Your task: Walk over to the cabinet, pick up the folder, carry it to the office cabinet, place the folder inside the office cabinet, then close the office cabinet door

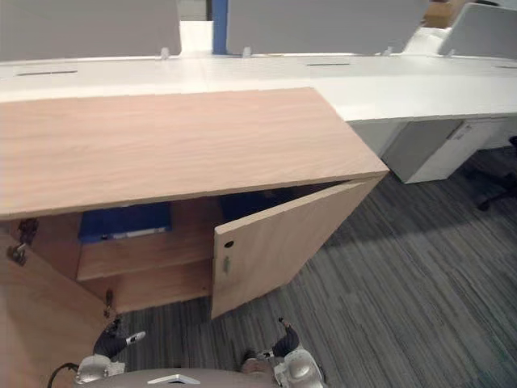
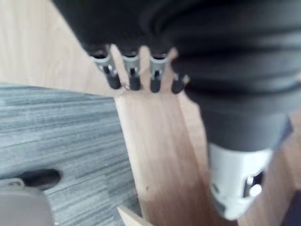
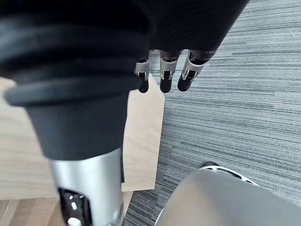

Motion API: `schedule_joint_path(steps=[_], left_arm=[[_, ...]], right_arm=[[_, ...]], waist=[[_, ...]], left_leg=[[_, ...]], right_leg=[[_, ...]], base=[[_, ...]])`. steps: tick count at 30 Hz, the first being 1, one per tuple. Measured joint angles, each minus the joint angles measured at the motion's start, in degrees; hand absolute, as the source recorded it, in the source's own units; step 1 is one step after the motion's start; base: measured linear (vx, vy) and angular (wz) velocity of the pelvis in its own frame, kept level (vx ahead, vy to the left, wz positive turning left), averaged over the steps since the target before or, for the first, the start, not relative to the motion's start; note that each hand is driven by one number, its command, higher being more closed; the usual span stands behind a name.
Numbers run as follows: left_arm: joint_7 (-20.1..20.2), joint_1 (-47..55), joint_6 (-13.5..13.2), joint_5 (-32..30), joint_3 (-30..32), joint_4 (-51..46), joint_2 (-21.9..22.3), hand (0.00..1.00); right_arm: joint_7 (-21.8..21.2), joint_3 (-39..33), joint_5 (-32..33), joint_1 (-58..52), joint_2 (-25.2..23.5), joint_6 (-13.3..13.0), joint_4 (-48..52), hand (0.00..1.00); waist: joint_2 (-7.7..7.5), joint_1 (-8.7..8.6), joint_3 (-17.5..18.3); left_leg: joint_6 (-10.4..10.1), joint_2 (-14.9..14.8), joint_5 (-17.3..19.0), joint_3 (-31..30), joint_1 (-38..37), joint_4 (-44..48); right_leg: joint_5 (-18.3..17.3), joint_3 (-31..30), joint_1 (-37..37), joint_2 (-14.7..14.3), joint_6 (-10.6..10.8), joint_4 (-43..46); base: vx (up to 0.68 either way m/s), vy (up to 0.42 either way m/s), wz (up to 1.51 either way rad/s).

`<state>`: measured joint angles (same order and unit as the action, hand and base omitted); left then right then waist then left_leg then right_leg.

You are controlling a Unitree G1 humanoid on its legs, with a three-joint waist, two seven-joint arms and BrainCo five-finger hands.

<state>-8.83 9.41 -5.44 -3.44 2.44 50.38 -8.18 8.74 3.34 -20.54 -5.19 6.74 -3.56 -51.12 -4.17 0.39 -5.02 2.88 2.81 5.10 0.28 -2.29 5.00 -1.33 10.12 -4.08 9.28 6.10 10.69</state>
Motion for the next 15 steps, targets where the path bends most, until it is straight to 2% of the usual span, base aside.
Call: schedule_joint_path(steps=[2,3,4,6,8,9,10,11,12,13,15], left_arm=[[-0.6,-0.2,0.0,0.2,0.0,0.0,0.2,0.0],[-0.9,-0.9,0.1,0.7,0.0,-0.2,0.2,0.0],[-1.0,-1.0,0.1,1.1,0.1,-0.2,0.5,0.0],[-1.2,-1.4,0.1,1.7,0.5,-0.4,0.9,0.0],[-1.2,-2.5,0.4,2.1,0.5,-0.3,1.7,0.0],[-1.2,-3.0,0.4,2.1,0.3,-0.3,1.9,0.0],[-1.2,-3.5,0.4,2.1,-0.2,-0.3,2.7,0.0],[-1.2,-4.0,0.4,2.1,-0.3,-0.3,3.4,0.0],[-1.2,-4.0,0.4,2.1,-0.2,-0.3,3.8,0.0],[-1.3,-4.1,0.4,2.1,-0.1,-0.3,3.9,0.0],[-1.1,-3.6,0.4,2.1,-0.2,-0.4,5.0,0.0]], right_arm=[[0.1,0.0,0.1,0.1,0.0,0.0,-0.9,0.0],[0.0,0.0,0.5,0.0,-0.2,0.1,-1.9,0.0],[0.1,0.0,0.6,0.0,-0.1,0.1,-2.2,0.0],[0.1,-0.1,1.2,0.4,0.0,0.1,-2.2,0.0],[0.1,-0.9,2.1,0.9,0.1,0.1,-2.2,0.0],[0.1,-1.5,2.5,1.0,0.2,0.1,-2.3,0.0],[0.2,-2.2,3.1,1.6,0.6,0.1,-3.0,0.0],[0.3,-3.2,3.4,2.0,0.9,0.2,-3.5,0.0],[0.5,-4.3,3.5,2.3,0.7,0.5,-3.7,0.0],[0.5,-4.4,3.7,2.5,0.4,0.5,-3.7,0.0],[0.6,-6.0,4.6,2.5,0.7,1.1,-3.4,0.0]], waist=[[-0.25,-0.08,0.1],[-0.97,0.08,0.4],[-0.87,0.55,0.4],[-0.42,1.49,0.4],[0.78,0.9,-0.5],[0.72,0.92,-0.8],[1.73,0.95,-2.0],[2.65,1.13,-2.7],[2.63,1.31,-2.8],[1.9,1.35,-3.0],[3.46,0.68,-2.9]], left_leg=[[-0.7,-0.1,-0.6,-2.8,1.2,-0.1],[-1.4,0.5,-1.4,-5.4,2.5,-0.2],[-1.6,0.3,-1.6,-6.1,3.0,-0.2],[-2.5,-0.4,-2.7,-8.7,5.0,-0.4],[-3.6,-0.8,-5.9,-13.4,7.2,-2.7],[-4.0,-0.8,-6.7,-14.6,7.3,-3.4],[-4.8,-1.2,-7.6,-15.4,7.3,-4.7],[-4.3,-2.3,-7.0,-13.4,7.4,-5.5],[-3.5,-3.1,-4.5,-9.3,7.6,-6.2],[-3.2,-3.3,-3.8,-5.9,8.5,-4.1],[-3.1,-4.7,-2.4,4.7,12.0,10.1]], right_leg=[[-0.9,-2.5,0.0,-0.3,-0.5,0.8],[-1.8,-4.8,0.3,-0.4,0.5,-0.1],[-1.8,-4.3,0.4,-0.7,0.4,-0.6],[-1.1,-2.5,0.4,-1.7,-0.3,-2.6],[-0.9,1.4,0.5,-2.7,-1.6,-4.3],[-1.0,2.4,0.8,-2.8,-1.9,-4.4],[-1.2,5.0,1.6,-2.8,-2.3,-4.4],[-1.2,6.6,2.2,-3.0,-2.4,-4.4],[-1.1,8.1,2.1,-2.2,-3.2,-5.1],[-1.0,9.2,1.8,-1.2,-3.5,-5.5],[-2.2,12.7,1.9,0.1,-3.1,-2.7]], base=[[0.0,0.018,0.96],[0.01,0.044,0.92],[-0.01,-0.005,0.89],[-0.03,-0.076,0.58],[-0.04,-0.082,1.04],[-0.04,-0.075,1.15],[-0.07,-0.071,0.94],[-0.11,-0.07,0.96],[-0.11,-0.027,0.64],[-0.07,0.018,0.68],[-0.01,0.033,0.72]])
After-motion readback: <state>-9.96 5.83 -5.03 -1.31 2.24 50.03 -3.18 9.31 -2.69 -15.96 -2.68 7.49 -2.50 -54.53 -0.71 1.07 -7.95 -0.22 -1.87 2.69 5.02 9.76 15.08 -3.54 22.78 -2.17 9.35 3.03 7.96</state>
